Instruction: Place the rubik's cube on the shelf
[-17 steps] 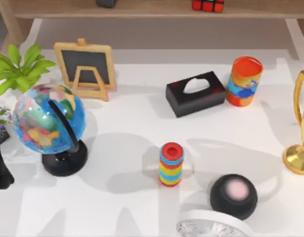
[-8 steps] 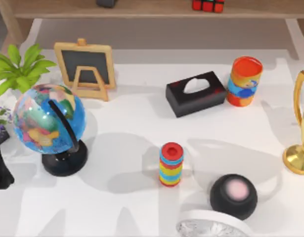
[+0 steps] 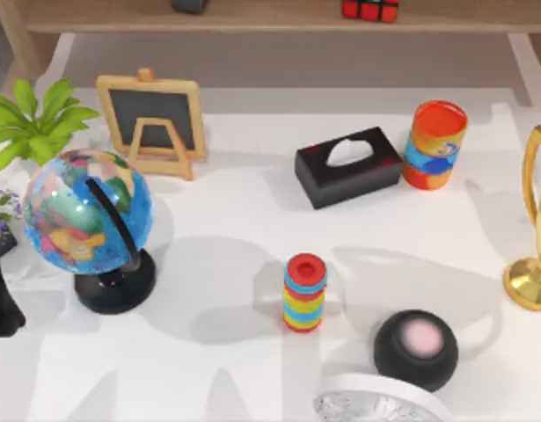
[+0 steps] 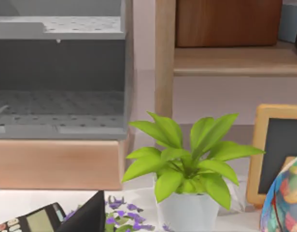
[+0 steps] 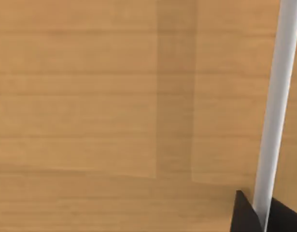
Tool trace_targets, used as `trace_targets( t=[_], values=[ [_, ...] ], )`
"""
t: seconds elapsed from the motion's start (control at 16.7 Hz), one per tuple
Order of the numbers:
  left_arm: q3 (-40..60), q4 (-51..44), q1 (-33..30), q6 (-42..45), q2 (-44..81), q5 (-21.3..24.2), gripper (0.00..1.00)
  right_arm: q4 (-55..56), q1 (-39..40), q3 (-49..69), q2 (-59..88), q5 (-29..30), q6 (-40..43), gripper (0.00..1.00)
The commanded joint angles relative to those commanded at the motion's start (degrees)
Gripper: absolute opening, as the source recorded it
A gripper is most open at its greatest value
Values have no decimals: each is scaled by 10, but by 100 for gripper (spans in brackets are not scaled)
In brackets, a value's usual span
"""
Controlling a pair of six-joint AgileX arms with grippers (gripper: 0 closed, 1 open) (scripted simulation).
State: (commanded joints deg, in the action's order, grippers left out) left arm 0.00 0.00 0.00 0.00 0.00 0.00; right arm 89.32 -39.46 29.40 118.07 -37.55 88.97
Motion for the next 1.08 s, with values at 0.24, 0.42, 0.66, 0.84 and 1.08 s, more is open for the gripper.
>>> trace_targets(
  t=[0.24,0.42,0.66,0.84,1.08],
  values=[
    [0,0,0,0,0,0,100,-9,7,9,7,9,0,0],
    [0,0,0,0,0,0,100,-38,31,61,22,32,0,0],
    [0,0,0,0,0,0,100,-80,65,124,46,66,0,0],
    [0,0,0,0,0,0,100,-82,66,126,48,68,0,0],
    [0,0,0,0,0,0,100,-97,70,147,60,77,-2,0]
  ],
)
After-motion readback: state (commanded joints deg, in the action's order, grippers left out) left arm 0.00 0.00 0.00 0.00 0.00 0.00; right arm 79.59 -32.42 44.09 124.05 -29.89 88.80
